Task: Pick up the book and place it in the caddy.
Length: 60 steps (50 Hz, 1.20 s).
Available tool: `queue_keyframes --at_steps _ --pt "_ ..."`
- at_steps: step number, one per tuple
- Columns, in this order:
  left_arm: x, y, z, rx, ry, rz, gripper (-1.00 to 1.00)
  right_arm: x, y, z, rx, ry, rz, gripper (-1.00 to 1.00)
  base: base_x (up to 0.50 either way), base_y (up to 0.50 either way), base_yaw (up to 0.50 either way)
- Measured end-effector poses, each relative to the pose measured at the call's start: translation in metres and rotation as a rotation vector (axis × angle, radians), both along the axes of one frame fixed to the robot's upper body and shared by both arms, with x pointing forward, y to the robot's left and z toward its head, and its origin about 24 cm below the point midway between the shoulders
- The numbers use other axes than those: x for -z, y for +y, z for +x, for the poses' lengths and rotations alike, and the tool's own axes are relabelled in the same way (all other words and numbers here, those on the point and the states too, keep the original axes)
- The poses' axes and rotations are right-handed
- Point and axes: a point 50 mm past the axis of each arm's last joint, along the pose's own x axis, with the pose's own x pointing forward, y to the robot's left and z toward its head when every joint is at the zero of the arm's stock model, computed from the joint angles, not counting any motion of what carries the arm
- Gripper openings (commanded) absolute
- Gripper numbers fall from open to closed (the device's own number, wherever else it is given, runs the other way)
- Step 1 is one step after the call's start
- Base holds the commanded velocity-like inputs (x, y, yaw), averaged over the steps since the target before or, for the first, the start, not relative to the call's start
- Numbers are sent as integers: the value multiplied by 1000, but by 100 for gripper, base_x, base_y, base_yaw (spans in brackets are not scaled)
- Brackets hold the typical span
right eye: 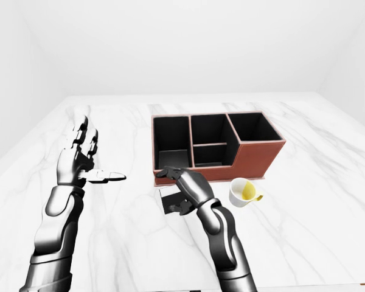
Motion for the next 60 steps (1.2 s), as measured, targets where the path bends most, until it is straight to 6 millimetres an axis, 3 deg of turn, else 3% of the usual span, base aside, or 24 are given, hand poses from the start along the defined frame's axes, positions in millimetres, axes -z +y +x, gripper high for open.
queue_keyframes --at_steps 23,60 --pt "7 6 1 -9 30 -14 100 1 11 13 -11 -16 -152 26 0 0 0" --pt "17 13 3 -25 74 -36 100 35 15 43 14 76 -318 29 0 0 0"
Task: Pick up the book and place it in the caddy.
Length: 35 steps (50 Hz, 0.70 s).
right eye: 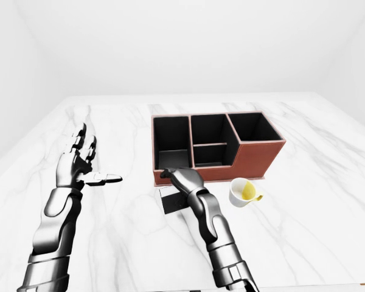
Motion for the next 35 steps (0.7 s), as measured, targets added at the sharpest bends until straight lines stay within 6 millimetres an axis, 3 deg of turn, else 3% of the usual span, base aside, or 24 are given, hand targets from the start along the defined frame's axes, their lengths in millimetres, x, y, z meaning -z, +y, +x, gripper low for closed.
queue_keyframes --at_steps 35 --pt "2 10 -4 -20 5 -12 100 29 12 17 0 23 -142 35 0 0 0"
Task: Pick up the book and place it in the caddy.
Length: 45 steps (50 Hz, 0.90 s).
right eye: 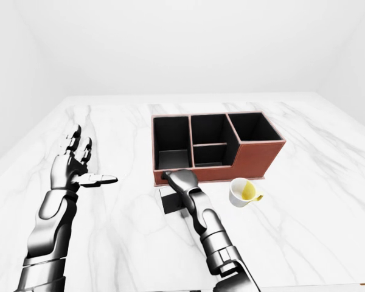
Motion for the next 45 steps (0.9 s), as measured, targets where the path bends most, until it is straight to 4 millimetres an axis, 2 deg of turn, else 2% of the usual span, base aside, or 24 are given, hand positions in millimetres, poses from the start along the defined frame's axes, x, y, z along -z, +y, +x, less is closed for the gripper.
queue_keyframes --at_steps 19,22,23,24,25,26,31,45 --pt "3 4 -3 -7 10 -7 100 0 6 15 16 -70 -8 34 0 0 0" --pt "3 4 -3 -8 11 -7 100 0 7 16 16 -77 -11 7 0 0 0" --pt "3 4 -3 -8 11 -7 100 0 7 16 15 -76 -14 -18 0 0 0" --pt "3 4 -3 -8 11 -8 100 0 8 18 12 -75 -20 -68 0 0 0" --pt "4 4 -3 -9 12 -8 100 -1 8 18 9 -74 -25 -93 0 0 0" --pt "4 4 -3 -9 12 -8 100 -1 8 19 6 -72 -31 -100 0 0 0" --pt "3 4 -3 -9 10 -7 100 7 9 15 -1 -31 -36 -100 0 0 0" --pt "1 3 -3 -7 2 -4 100 6 8 14 4 -31 -29 -100 0 0 0"
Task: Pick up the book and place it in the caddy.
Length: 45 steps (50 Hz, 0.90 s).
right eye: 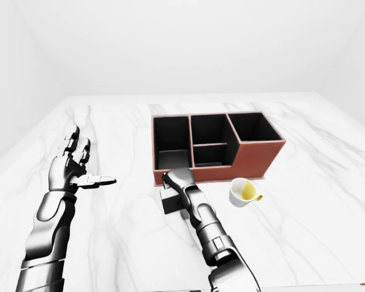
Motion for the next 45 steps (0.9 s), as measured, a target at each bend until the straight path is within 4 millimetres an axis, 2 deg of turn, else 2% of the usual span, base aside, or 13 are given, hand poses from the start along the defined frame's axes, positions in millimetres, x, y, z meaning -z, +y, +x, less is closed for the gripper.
queue_keyframes --at_steps 20,45 --pt "0 -1 1 2 0 1 100 -4 -5 -15 -9 33 23 -100 0 0 0" --pt "-5 -6 -1 15 -23 5 100 -74 -13 -30 -75 -53 123 -100 0 0 0"
